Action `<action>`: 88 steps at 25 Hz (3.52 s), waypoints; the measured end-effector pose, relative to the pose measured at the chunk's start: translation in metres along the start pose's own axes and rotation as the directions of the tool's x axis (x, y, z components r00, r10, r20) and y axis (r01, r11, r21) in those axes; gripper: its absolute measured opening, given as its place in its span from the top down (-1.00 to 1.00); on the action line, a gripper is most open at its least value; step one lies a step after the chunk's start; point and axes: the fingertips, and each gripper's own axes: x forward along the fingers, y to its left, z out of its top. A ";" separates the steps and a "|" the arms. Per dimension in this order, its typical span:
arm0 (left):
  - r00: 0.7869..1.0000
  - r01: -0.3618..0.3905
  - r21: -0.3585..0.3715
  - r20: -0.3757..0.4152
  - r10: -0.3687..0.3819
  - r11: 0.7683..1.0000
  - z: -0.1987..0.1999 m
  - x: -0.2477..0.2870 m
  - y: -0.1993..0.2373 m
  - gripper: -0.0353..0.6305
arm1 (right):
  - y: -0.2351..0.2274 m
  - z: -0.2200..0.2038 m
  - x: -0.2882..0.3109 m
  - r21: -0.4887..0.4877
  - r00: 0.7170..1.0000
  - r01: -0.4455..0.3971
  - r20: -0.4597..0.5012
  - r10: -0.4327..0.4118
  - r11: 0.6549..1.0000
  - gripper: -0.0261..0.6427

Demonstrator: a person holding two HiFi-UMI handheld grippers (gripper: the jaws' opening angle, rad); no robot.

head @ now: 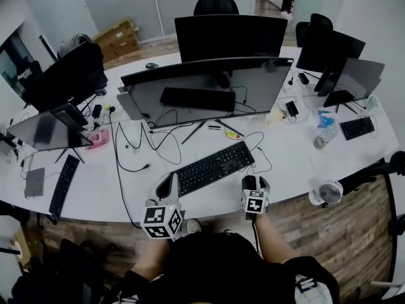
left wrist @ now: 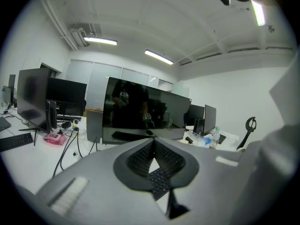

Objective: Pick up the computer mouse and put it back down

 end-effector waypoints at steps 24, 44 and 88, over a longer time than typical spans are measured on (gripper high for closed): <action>0.999 -0.032 -0.003 -0.028 0.032 0.999 -0.010 -0.005 0.010 0.73 | 0.004 -0.049 0.026 -0.022 0.993 0.005 -0.115 -0.008 1.000 0.07; 0.999 0.039 0.000 -0.020 -0.039 0.999 -0.005 0.012 -0.003 0.73 | 0.006 0.055 -0.028 -0.028 0.989 -0.037 0.145 0.041 0.999 0.09; 0.992 0.125 0.041 -0.018 -0.124 0.991 0.003 0.037 -0.035 0.73 | -0.026 0.158 -0.104 -0.014 0.896 0.006 0.444 0.001 1.000 0.09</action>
